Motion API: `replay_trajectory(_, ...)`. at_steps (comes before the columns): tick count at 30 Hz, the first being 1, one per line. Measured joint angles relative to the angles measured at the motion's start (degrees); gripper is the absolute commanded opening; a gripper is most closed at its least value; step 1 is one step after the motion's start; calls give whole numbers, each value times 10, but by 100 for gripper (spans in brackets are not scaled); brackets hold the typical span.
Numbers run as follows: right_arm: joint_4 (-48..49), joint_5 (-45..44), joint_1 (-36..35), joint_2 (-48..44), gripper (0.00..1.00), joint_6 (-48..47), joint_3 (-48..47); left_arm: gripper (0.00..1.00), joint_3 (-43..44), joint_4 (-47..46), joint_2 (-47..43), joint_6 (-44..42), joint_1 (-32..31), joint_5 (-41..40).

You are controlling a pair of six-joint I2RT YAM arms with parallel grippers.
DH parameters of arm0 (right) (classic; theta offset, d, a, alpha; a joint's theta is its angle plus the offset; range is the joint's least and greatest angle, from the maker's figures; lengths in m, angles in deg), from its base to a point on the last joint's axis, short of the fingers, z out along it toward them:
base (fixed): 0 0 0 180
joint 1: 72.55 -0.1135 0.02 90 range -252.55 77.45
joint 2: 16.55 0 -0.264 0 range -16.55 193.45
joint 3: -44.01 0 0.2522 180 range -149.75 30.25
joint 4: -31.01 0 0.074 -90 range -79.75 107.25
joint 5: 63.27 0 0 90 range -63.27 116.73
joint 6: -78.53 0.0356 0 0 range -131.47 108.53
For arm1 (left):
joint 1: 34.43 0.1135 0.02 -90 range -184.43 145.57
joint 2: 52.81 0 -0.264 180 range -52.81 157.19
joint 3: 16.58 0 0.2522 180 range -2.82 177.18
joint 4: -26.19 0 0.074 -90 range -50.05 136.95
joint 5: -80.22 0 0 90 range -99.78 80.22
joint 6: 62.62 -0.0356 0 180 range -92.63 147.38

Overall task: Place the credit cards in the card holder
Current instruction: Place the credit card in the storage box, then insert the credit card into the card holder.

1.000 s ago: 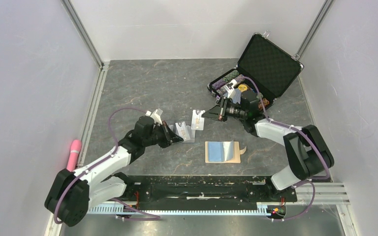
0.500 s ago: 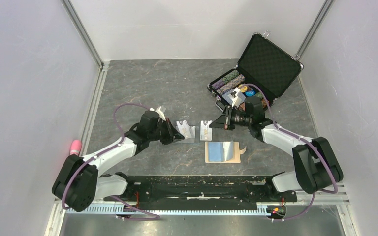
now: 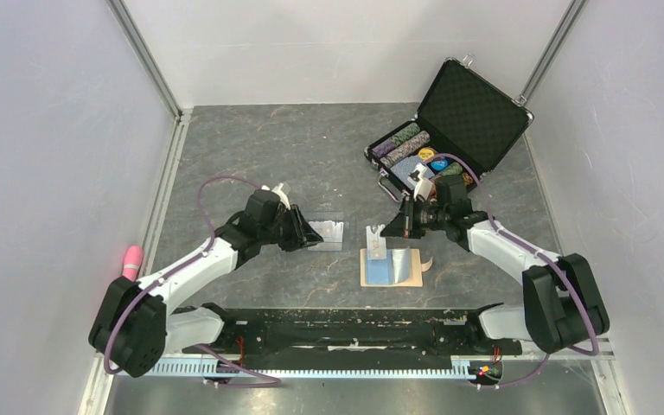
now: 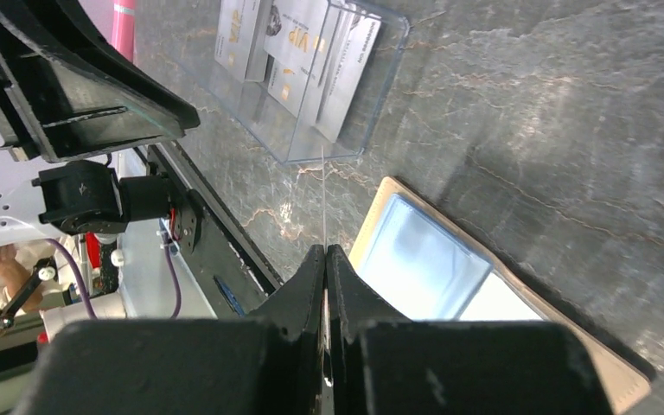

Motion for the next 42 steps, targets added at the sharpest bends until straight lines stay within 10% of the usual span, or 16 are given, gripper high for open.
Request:
replay_trajectory(25, -191, -20, 100, -61, 0, -86, 38, 8, 226, 135, 228, -112, -232, -37)
replay_trajectory(42, -199, -6, 100, -6, 0, -93, 45, 2, 285, 205, 350, -148, -252, -64)
